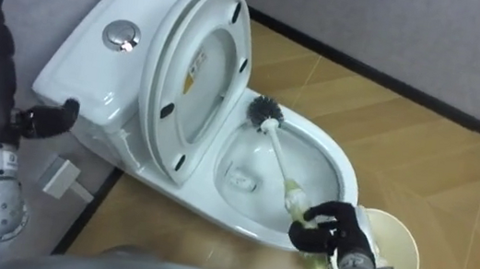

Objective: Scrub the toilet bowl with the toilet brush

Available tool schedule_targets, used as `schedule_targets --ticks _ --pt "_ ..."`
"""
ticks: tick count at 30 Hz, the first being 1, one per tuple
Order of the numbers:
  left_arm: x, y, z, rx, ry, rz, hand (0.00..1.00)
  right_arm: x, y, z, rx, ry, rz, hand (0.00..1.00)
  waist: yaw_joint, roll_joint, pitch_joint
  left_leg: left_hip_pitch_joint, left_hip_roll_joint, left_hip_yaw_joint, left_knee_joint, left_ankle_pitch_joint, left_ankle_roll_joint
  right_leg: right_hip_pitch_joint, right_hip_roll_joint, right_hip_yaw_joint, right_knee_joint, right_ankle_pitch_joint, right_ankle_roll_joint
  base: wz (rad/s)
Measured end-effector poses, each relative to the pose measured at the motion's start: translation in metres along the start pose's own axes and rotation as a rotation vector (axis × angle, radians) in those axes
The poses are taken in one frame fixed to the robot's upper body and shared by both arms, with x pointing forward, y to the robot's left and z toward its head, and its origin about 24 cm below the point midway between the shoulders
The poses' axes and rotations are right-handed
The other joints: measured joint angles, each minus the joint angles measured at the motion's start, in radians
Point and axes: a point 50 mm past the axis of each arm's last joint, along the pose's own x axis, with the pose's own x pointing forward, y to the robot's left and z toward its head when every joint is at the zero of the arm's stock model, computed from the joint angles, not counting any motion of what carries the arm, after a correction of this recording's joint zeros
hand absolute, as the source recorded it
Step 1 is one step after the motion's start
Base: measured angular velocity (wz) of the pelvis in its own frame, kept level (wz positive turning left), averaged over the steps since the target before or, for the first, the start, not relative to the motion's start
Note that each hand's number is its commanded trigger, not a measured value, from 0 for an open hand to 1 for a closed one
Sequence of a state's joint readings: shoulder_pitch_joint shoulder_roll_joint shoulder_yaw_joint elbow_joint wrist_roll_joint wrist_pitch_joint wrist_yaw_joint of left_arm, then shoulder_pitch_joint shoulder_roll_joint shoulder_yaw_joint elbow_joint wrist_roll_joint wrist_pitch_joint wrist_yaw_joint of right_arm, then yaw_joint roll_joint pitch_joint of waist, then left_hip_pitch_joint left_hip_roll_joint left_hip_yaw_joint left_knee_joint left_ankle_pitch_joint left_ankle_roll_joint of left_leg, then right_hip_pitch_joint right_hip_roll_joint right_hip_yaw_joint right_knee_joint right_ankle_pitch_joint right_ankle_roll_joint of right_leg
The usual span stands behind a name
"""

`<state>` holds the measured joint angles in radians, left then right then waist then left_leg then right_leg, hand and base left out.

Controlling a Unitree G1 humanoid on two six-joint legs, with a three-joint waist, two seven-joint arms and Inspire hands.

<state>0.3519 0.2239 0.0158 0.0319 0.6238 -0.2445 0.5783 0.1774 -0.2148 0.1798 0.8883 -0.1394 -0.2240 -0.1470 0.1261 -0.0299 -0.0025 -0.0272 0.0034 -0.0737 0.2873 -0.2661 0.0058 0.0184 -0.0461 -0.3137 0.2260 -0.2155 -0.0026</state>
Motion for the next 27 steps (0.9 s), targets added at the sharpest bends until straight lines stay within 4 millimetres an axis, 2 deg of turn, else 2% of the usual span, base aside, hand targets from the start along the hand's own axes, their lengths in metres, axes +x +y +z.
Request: schedule_targets --ticks 2,5,7,9,14,16,22,27 --pt "0.001 -0.007 0.005 -0.017 -0.021 -0.026 0.00 0.001 0.000 -0.002 -0.034 0.008 0.034 1.00 -0.016 0.009 0.0008 0.002 -0.001 0.004 0.003 0.000 0.000 -0.004 -0.002 0.002 0.000 0.000 0.001 -0.03" --pt "-0.001 -0.015 0.008 -0.019 -0.034 -0.084 0.00 0.001 0.002 0.000 -0.097 -0.001 0.085 1.00 -0.025 0.008 0.0017 0.002 0.001 0.014 -0.002 0.001 0.000 -0.013 -0.001 0.013 0.004 0.000 0.000 -0.12" --pt "-0.004 -0.025 0.002 0.004 -0.016 -0.166 0.00 0.000 0.002 0.002 -0.169 -0.022 0.125 1.00 -0.034 0.005 0.0031 0.002 0.002 0.023 -0.011 0.003 0.001 -0.026 -0.001 0.024 0.011 -0.001 0.000 -0.17" --pt "-0.007 -0.030 -0.004 0.013 0.009 -0.219 0.00 0.000 0.004 0.006 -0.204 -0.043 0.143 1.00 -0.039 -0.006 0.0067 0.001 0.003 0.037 -0.016 0.006 0.002 -0.036 -0.001 0.037 0.012 -0.001 0.000 -0.19" --pt "-0.019 -0.049 -0.013 0.030 0.055 -0.372 0.00 -0.004 0.006 0.012 -0.232 -0.063 0.187 1.00 -0.041 -0.046 0.0024 -0.013 0.005 0.053 -0.013 0.006 0.002 -0.048 -0.002 0.044 0.018 0.000 0.000 -0.05" --pt "-0.026 -0.055 -0.019 0.048 0.073 -0.435 0.00 -0.004 0.004 0.012 -0.243 -0.064 0.196 1.00 -0.041 -0.052 -0.0005 -0.014 0.006 0.066 -0.013 0.006 0.002 -0.053 -0.001 0.057 0.021 0.001 0.001 -0.16" --pt "-0.022 -0.056 -0.021 0.058 0.061 -0.462 0.00 -0.008 0.000 0.009 -0.278 -0.060 0.227 1.00 -0.039 -0.060 0.0045 -0.018 0.006 0.080 -0.019 0.008 0.006 -0.079 -0.005 0.070 0.050 0.000 0.001 -0.07" --pt "-0.020 -0.055 -0.025 0.076 0.061 -0.469 0.00 -0.008 0.000 0.013 -0.319 -0.066 0.241 1.00 -0.037 -0.070 0.0041 -0.030 0.005 0.089 -0.020 0.009 0.008 -0.095 -0.007 0.080 0.067 0.000 0.000 -0.05"
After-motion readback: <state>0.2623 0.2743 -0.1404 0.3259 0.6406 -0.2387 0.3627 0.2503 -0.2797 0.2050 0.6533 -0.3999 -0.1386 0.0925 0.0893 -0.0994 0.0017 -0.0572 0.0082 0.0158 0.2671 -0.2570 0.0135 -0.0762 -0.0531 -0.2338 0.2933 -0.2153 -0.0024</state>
